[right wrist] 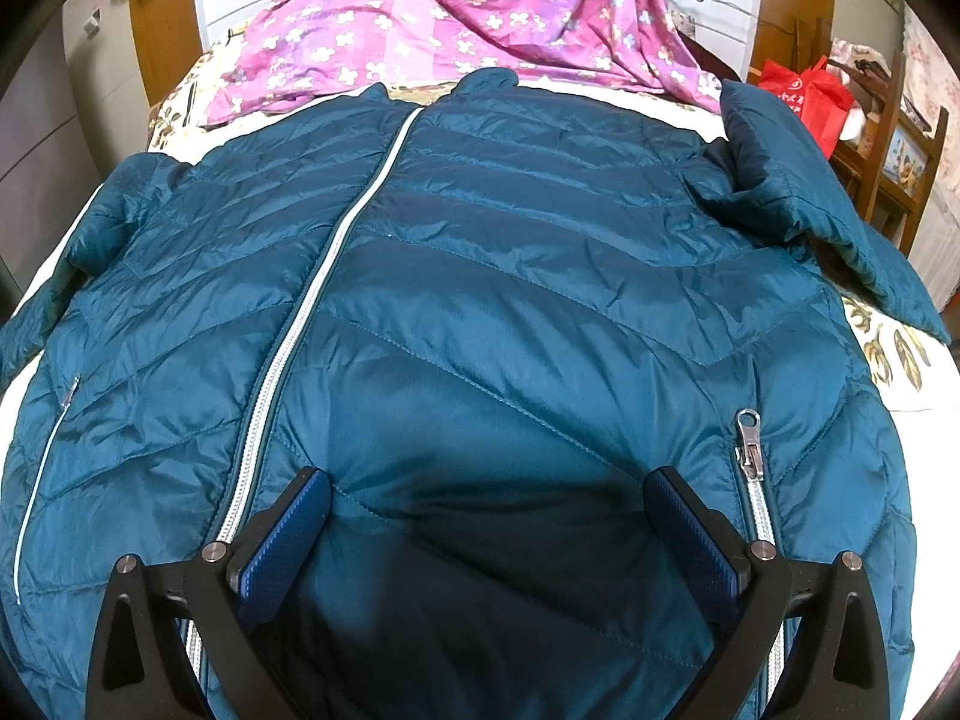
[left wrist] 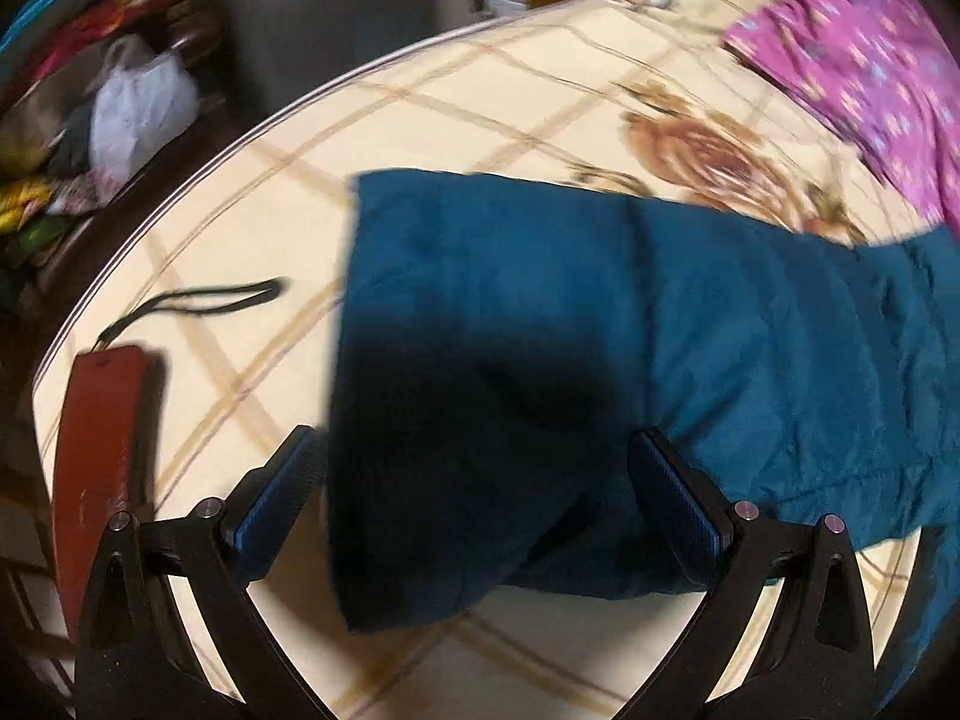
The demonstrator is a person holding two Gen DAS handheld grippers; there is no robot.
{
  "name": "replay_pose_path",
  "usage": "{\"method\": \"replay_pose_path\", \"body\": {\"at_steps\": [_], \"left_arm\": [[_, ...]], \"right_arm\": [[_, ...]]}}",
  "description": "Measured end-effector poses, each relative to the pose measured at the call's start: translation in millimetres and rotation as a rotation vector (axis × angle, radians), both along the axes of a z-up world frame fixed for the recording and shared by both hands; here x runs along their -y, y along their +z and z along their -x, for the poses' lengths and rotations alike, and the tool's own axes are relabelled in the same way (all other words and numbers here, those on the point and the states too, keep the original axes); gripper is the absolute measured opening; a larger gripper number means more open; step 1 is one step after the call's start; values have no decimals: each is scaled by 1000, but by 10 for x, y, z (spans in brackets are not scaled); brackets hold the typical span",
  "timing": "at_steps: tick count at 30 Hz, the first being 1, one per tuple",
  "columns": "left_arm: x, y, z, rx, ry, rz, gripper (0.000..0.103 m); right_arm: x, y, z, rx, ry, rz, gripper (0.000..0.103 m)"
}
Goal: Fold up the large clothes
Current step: 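Grasp the sleeve cuff with the left tool and lift it, then carry the sleeve across the jacket front and open the left tool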
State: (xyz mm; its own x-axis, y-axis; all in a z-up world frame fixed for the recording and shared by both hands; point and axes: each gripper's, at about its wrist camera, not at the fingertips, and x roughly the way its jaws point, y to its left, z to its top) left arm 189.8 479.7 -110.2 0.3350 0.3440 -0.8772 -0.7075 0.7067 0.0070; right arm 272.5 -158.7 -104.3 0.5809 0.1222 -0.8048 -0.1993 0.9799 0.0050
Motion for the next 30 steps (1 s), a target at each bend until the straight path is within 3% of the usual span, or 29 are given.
{"method": "replay_pose_path", "body": {"at_steps": [4,6,7,8,10,14,18,23,27,30], "left_arm": [[152,56,-123,19,-58,-28,74],[245,85,-187,9,-81,-70,54],[328,100,-227,-10,-95,-109,37],[376,103,-254,-27,-100,-138,26],[488,119,-276,-52,-104,-198,16],[722,292,-211,-79,-94,-361,14],[993,636,-107,-42,-90,-490,14],[1324,1209,-104,104,-182,-454,14],[1771,1671,-290,264,-341,-332,13],[2280,1898,-522,340,-460,-255,13]], "right_arm": [[-10,-6,-8,-1,-1,3,103],[-11,-7,-6,-1,0,3,103],[-10,-5,-8,-1,0,3,103],[-10,-7,-6,-1,0,2,103],[-10,-5,-12,-1,0,1,103],[-8,-6,-10,-2,0,1,103],[-3,9,1,-4,1,-4,103],[224,272,179,68,-60,-50,103],[444,515,449,143,-91,-40,103],[553,547,595,148,-96,-35,103]]}}
